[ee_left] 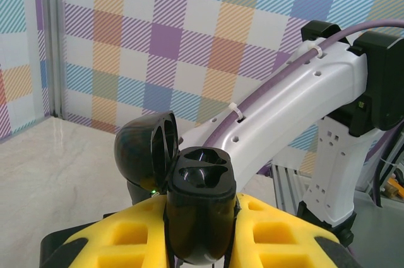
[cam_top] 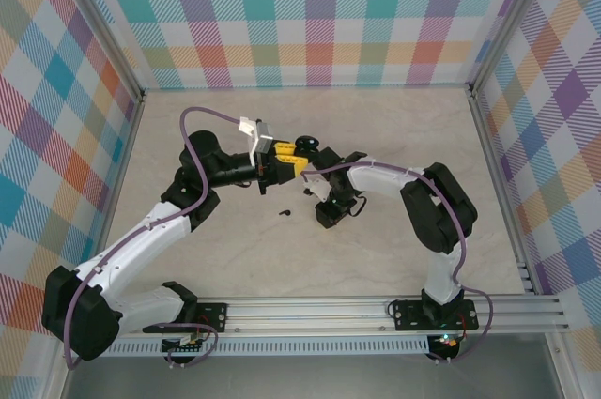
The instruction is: Insert wireless bluetooth earbuds into charging case
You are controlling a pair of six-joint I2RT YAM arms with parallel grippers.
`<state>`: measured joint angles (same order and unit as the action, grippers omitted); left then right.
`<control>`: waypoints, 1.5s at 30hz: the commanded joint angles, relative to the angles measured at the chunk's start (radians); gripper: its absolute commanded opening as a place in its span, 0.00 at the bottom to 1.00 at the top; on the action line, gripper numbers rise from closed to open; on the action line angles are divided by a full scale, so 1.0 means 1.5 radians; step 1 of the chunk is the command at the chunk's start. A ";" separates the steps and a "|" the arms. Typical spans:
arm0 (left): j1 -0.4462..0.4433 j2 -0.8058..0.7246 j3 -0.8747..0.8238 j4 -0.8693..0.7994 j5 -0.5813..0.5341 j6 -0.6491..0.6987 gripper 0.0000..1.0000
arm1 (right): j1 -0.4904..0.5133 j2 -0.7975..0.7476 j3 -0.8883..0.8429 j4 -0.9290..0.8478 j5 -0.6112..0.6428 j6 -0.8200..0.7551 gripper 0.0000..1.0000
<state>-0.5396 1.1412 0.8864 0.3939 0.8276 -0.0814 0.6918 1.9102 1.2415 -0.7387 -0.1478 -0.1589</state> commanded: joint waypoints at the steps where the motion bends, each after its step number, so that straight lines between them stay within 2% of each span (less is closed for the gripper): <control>1: 0.005 -0.019 -0.001 0.000 -0.001 0.014 0.17 | 0.003 0.009 0.013 0.004 0.041 0.025 0.20; 8: 0.005 -0.023 -0.002 -0.008 -0.004 0.017 0.17 | -0.008 -0.002 0.018 0.015 0.058 0.087 0.21; 18: 0.005 -0.034 -0.007 -0.010 -0.007 0.021 0.17 | -0.068 -0.032 -0.004 0.063 0.058 0.214 0.21; 21: 0.005 -0.035 -0.006 -0.010 -0.007 0.020 0.17 | -0.080 -0.038 -0.011 0.075 0.044 0.235 0.25; 26: 0.005 -0.034 -0.006 -0.010 -0.007 0.017 0.17 | -0.082 -0.044 -0.009 0.064 0.036 0.225 0.40; 29: 0.005 -0.035 -0.007 -0.009 -0.006 0.016 0.17 | -0.084 -0.049 -0.006 0.051 0.036 0.205 0.45; 35: 0.005 -0.036 -0.008 -0.007 -0.006 0.016 0.17 | -0.084 -0.030 0.027 -0.006 0.043 0.128 0.47; 40: 0.005 -0.035 -0.008 -0.005 -0.006 0.015 0.17 | -0.084 -0.004 0.057 -0.044 0.062 0.076 0.46; 45: 0.005 -0.033 -0.006 -0.002 -0.006 0.013 0.17 | -0.083 0.018 0.083 -0.059 0.046 0.047 0.43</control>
<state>-0.5396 1.1110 0.8845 0.3668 0.8173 -0.0631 0.5644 1.9041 1.3289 -0.7734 -0.0639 -0.0338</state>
